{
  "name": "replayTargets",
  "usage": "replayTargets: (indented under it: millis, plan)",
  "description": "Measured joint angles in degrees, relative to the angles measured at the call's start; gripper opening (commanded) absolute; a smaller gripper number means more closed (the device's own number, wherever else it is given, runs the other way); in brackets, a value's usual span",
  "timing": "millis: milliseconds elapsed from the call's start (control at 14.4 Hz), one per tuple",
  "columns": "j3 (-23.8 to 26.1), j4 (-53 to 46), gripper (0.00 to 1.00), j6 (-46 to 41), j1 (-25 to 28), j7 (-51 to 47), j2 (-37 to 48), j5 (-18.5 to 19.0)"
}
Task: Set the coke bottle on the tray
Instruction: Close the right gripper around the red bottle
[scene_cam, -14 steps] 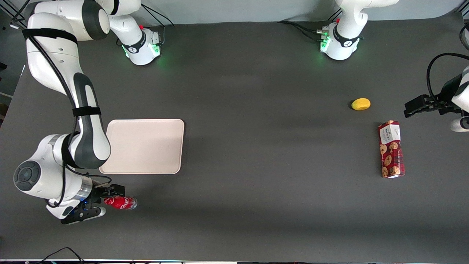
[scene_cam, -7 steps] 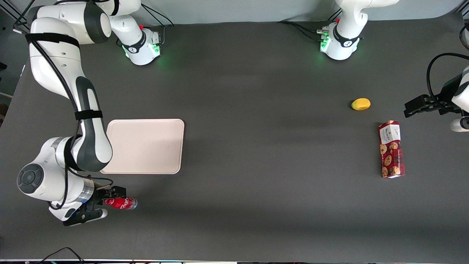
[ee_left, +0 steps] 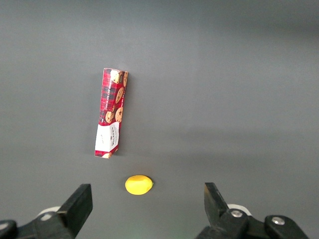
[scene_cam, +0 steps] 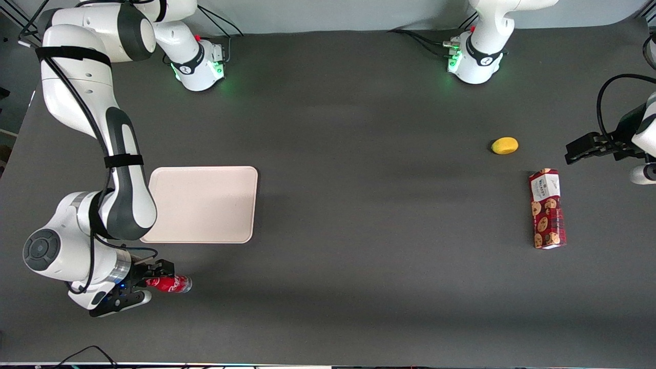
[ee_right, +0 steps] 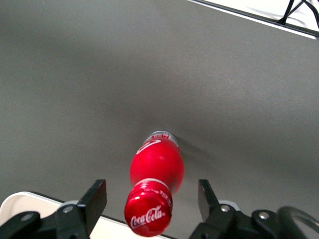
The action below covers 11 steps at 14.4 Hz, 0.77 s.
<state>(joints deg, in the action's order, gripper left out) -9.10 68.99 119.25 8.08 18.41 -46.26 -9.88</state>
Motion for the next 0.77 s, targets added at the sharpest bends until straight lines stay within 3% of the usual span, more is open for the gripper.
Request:
replayTargets:
  millis: [70, 348, 418, 766]
  plan:
    - [0.0, 0.0, 0.69, 0.0, 0.0, 0.1, 0.0, 0.0]
    - [0.0, 0.0, 0.04, 0.0, 0.0, 0.6, 0.0, 0.0]
    - [-0.1, -0.2, 0.00, 0.0, 0.0, 0.9, 0.0, 0.0]
    - [-0.1, -0.3, 0.00, -0.1, 0.0, 1.7, 0.0, 0.0]
